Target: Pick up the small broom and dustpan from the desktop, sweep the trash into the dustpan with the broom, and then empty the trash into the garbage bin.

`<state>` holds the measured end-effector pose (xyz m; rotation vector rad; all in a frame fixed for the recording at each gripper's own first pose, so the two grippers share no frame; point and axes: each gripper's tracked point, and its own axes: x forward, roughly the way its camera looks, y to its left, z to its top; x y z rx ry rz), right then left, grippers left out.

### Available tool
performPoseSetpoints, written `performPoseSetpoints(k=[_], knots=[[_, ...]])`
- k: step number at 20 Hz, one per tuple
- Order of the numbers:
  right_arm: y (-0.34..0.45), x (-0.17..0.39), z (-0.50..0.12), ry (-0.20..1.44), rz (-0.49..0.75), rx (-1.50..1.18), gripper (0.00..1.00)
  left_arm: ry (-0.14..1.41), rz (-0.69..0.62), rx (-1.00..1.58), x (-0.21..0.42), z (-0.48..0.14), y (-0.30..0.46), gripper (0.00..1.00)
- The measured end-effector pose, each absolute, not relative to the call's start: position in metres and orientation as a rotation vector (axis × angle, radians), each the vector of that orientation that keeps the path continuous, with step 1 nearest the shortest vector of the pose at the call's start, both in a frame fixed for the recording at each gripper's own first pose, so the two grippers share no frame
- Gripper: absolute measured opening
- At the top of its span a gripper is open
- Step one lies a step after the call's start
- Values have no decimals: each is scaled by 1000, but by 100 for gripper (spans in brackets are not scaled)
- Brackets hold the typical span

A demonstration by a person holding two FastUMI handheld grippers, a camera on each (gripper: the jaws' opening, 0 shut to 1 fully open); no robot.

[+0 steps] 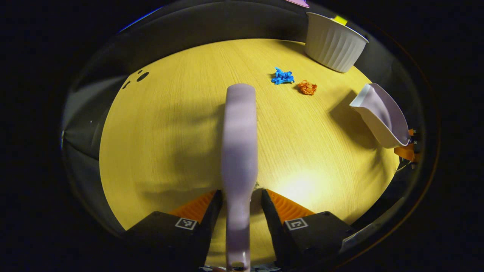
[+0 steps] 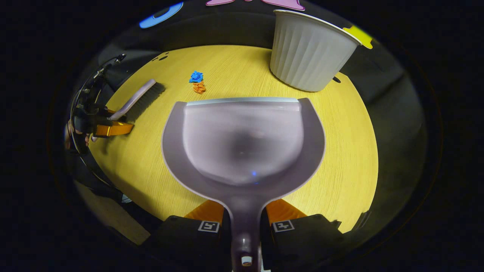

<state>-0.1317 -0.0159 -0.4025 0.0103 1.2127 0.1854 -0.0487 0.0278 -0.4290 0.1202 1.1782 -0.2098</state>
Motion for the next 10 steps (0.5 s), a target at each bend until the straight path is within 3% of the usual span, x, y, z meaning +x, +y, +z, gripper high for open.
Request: performPoseSetpoints(k=[3, 4, 6, 10], knots=[[-17, -133, -402, 1217, 187, 11, 36, 1183, -220, 123, -48, -430, 23, 57], [-17, -133, -402, 1216, 190, 11, 36, 1180, -223, 128, -49, -431, 22, 45], [-16, -134, -400, 1216, 200, 8, 36, 1182, -232, 142, -49, -428, 24, 33], [-15, -140, -395, 1235, 247, -55, 36, 1105, -208, 185, -29, -412, 34, 28]])
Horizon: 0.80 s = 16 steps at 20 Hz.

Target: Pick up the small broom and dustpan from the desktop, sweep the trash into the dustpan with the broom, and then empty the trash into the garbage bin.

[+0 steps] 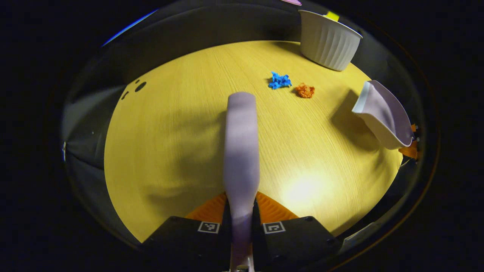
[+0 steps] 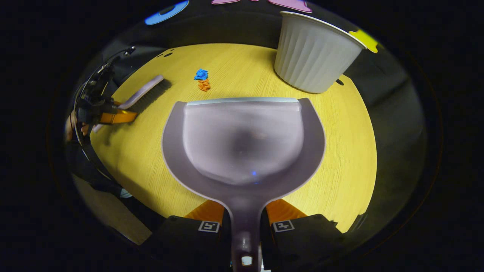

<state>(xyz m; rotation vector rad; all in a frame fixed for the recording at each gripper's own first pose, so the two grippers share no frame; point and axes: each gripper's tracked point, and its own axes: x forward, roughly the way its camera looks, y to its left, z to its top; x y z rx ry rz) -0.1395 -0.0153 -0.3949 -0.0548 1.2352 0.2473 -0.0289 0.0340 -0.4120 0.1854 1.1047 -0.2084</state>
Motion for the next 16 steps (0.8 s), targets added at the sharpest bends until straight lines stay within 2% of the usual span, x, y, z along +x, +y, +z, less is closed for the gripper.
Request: performPoseSetpoints(k=[6, 7, 16], knots=[[-3, -144, -395, 1307, 347, -143, 36, 1011, -220, 218, 30, -388, 38, 24], [-1, -145, -397, 1321, 358, -153, 36, 1003, -232, 232, 38, -388, 35, 29], [9, -140, -404, 1389, 412, -193, 36, 1042, -373, 317, 84, -409, -15, 27]])
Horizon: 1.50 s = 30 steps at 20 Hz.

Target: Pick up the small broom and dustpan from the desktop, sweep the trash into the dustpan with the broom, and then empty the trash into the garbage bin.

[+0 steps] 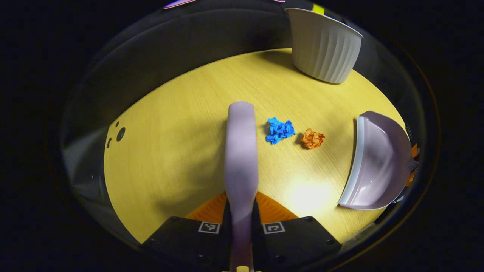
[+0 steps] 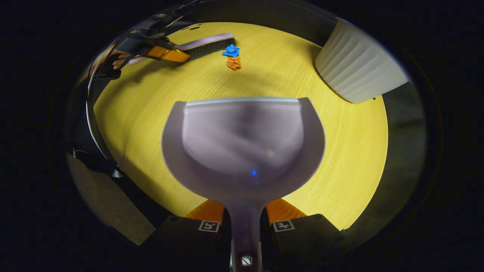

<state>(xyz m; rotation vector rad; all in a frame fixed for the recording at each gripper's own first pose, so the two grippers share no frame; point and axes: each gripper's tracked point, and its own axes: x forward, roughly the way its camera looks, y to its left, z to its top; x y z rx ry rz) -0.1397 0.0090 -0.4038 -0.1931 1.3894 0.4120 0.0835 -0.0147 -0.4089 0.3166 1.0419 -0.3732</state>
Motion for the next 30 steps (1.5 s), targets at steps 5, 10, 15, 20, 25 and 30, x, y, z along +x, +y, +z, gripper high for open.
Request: performPoseSetpoints(k=[5, 10, 15, 20, 25, 30], knots=[[12, -131, -406, 1382, 415, -181, 36, 1040, -526, 310, 70, -405, -47, 27], [10, -134, -408, 1366, 427, -179, 36, 1028, -736, 357, 32, -407, -88, 27], [12, -134, -410, 1353, 422, -154, 36, 1071, -852, 292, 2, -402, -120, 27], [17, -132, -413, 1318, 404, -120, 36, 1100, -887, 182, -20, -390, -141, 27], [21, -132, -415, 1283, 314, -60, 36, 979, -750, 175, 0, -368, -117, 26], [16, -128, -392, 1245, 186, 6, 36, 910, -547, 179, 7, -360, -40, 27]])
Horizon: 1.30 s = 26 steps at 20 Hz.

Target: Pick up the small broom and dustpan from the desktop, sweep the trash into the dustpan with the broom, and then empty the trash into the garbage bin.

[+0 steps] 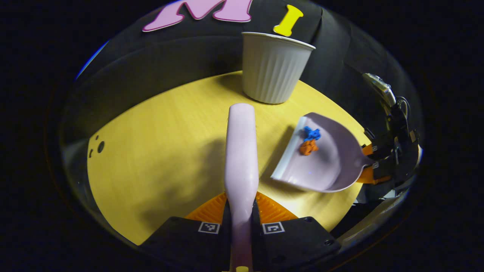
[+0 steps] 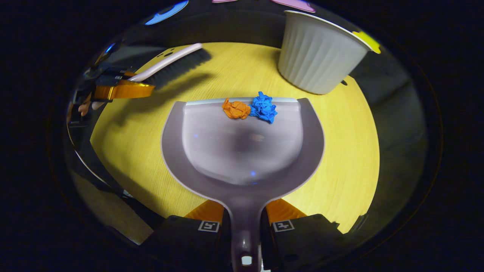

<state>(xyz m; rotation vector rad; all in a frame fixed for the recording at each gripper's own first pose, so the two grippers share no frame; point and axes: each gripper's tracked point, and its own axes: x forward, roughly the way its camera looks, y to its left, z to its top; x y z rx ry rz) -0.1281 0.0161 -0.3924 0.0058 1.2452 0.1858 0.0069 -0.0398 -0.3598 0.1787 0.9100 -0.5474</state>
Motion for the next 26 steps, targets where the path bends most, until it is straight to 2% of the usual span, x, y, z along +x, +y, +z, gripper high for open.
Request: performPoseSetpoints(k=[3, 10, 17, 26], knots=[[11, -125, -383, 1237, 88, 64, 36, 936, -486, 119, -9, -361, -2, 27], [5, -116, -355, 1218, -31, 177, 36, 982, -491, 111, -45, -379, 20, 26], [15, -117, -365, 1191, -103, 125, 36, 997, -515, 88, -53, -385, 14, 27], [12, -117, -342, 1305, -134, 53, 36, 1013, -476, 69, -60, -391, 30, 27]])
